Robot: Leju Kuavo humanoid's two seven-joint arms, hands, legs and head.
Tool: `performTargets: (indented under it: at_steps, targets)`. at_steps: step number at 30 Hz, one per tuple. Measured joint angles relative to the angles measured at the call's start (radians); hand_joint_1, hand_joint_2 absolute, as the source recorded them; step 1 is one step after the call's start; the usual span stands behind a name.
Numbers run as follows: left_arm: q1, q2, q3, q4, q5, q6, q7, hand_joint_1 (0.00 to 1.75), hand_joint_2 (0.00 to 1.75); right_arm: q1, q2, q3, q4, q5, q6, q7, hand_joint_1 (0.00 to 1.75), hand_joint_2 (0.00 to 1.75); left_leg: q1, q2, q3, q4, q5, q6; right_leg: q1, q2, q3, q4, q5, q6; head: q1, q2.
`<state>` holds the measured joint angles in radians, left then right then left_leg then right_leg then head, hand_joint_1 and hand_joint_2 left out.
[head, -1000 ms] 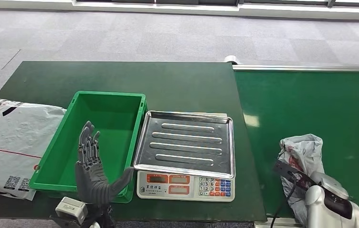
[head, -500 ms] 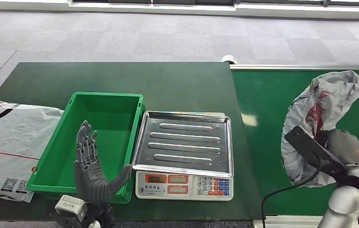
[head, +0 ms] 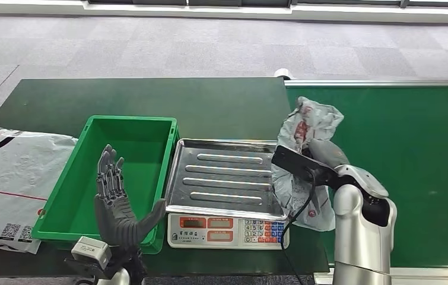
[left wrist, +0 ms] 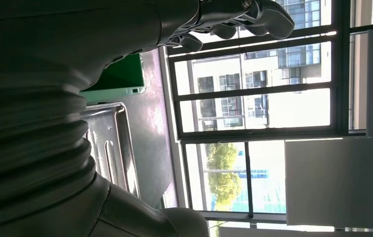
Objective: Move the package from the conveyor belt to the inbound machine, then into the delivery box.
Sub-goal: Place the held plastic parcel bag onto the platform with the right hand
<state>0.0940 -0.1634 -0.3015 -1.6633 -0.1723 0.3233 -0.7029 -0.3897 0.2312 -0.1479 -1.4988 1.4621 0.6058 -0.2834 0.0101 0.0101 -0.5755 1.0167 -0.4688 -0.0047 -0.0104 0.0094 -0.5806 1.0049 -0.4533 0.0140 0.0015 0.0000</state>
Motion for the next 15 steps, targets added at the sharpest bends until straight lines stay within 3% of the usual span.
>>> performTargets:
  at_steps: [9, 15]
  targets:
    - [-0.029, 0.0, -0.002, 0.041, 0.007, -0.009, 0.0, 0.0, 1.75, -0.037, -0.006, 0.234, 0.149, -0.068, 0.0, -0.017, 1.75, 1.75, 0.0, -0.001, -0.001, 0.0, 0.0, 0.0, 0.0, -0.001, -0.001, 0.0, -0.001, -0.001, 0.0, 0.0]
    - [-0.031, 0.0, -0.002, 0.06, 0.01, -0.009, 0.0, 0.0, 1.75, -0.04, -0.007, 0.306, 0.182, -0.075, 0.0, -0.013, 1.75, 1.75, 0.0, -0.002, -0.002, 0.0, 0.0, 0.0, 0.0, -0.001, -0.001, 0.0, -0.001, -0.001, 0.0, 0.0]
